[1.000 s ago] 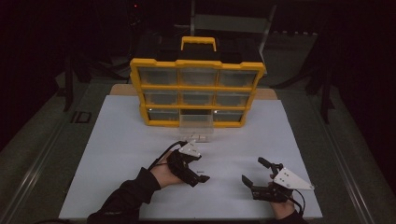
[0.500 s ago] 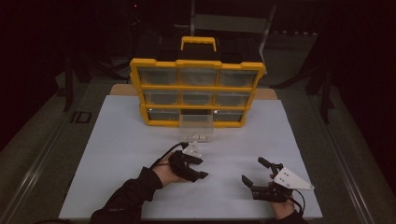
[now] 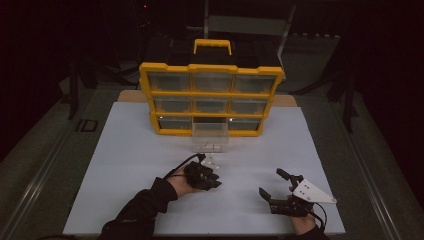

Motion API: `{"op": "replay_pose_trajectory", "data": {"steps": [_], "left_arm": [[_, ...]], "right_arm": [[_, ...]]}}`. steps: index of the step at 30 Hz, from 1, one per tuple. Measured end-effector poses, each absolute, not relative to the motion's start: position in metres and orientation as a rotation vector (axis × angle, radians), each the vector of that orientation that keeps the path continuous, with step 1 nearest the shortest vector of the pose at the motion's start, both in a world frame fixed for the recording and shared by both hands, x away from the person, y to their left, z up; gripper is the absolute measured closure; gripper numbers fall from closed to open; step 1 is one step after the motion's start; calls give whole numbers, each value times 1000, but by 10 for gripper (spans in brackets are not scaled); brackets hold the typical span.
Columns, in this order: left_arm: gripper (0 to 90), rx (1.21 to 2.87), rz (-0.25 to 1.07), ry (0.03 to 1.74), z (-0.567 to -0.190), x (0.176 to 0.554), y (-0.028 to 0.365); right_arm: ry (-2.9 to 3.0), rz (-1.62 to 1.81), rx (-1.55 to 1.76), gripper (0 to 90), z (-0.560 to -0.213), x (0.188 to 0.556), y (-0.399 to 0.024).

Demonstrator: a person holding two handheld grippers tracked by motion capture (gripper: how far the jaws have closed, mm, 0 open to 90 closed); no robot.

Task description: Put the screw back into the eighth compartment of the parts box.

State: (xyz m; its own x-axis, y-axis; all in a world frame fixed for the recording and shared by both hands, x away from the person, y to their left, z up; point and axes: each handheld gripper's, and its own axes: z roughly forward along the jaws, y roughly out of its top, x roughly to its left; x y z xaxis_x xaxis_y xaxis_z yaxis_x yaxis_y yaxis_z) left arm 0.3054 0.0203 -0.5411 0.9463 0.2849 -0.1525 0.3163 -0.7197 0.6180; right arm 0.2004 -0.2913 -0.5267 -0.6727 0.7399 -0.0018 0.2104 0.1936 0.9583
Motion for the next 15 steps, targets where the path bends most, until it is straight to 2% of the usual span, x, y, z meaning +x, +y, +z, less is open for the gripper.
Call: {"op": "replay_pose_trajectory", "data": {"steps": [12,15], "left_arm": [[776,2461,-55,399,-545,305,19],[820,2465,-50,395,-545,305,19]], "right_arm": [[2005,1492,886,110,-526,200,-291],[2005,1491,886,110,-527,200,-291]]}}
